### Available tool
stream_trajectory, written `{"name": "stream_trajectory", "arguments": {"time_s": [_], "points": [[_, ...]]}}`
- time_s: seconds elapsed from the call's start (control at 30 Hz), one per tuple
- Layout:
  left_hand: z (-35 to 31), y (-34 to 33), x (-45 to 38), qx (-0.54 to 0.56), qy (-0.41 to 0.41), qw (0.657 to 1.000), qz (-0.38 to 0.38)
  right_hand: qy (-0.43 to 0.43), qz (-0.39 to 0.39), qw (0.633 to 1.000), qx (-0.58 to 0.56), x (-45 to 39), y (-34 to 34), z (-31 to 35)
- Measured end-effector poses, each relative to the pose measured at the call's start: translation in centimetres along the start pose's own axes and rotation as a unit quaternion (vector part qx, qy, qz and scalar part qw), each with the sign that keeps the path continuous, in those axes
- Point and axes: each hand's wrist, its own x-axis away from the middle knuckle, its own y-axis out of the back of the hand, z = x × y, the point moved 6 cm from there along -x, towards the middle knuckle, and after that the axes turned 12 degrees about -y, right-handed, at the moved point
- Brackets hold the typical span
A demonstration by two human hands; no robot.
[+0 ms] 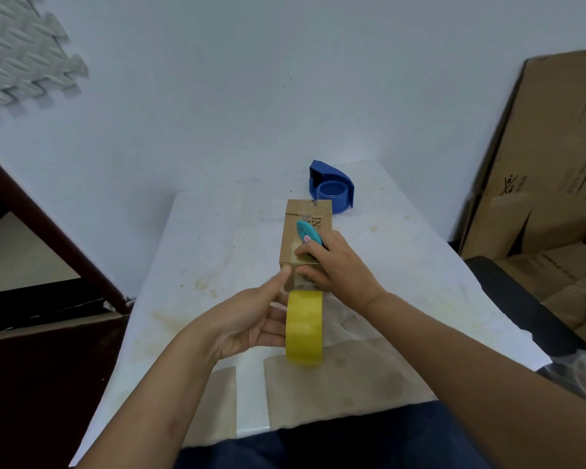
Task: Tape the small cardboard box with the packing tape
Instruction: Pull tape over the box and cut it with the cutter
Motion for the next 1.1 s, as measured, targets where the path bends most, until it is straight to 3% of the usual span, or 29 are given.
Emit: {"name": "stream_trajectory", "arguments": {"time_s": [0.1,0.3,0.43,0.5,0.67,0.77,0.9,1.1], "points": [[0.3,0.3,-1.0,0.013,-0.003,0.998,-0.054,-0.003,0.004,1.0,-0.003,0.2,-0.2,0.1],[0.4,-0.6,-2.2,0.095,-0.007,0.993,-0.064,-0.06,0.048,0.991,-0.111,-0.1,1.0,-0.1],[0.6,-0.5,-2.5,0.118,-0.009,0.991,-0.067,-0.152,-0.04,0.968,-0.196,-0.8,3.9,-0.6],[0.6,-0.6,-2.5,0.12,-0.011,0.991,-0.058,-0.192,-0.072,0.941,-0.27,-0.7,5.2,-1.2],[1.0,-0.8,-2.6,0.119,-0.021,0.991,-0.048,-0.29,-0.011,0.84,-0.46,0.2,5.6,-2.7],[1.3,-0.8,-2.8,0.123,-0.022,0.991,-0.056,-0.318,0.035,0.807,-0.496,1.2,4.7,-2.7],[1.5,-1.0,-3.1,0.12,-0.019,0.991,-0.061,-0.339,0.057,0.8,-0.491,2.4,3.5,-2.3],[1.5,-0.9,-3.0,0.126,-0.026,0.99,-0.062,-0.332,0.084,0.822,-0.454,2.9,3.4,-1.7]]}}
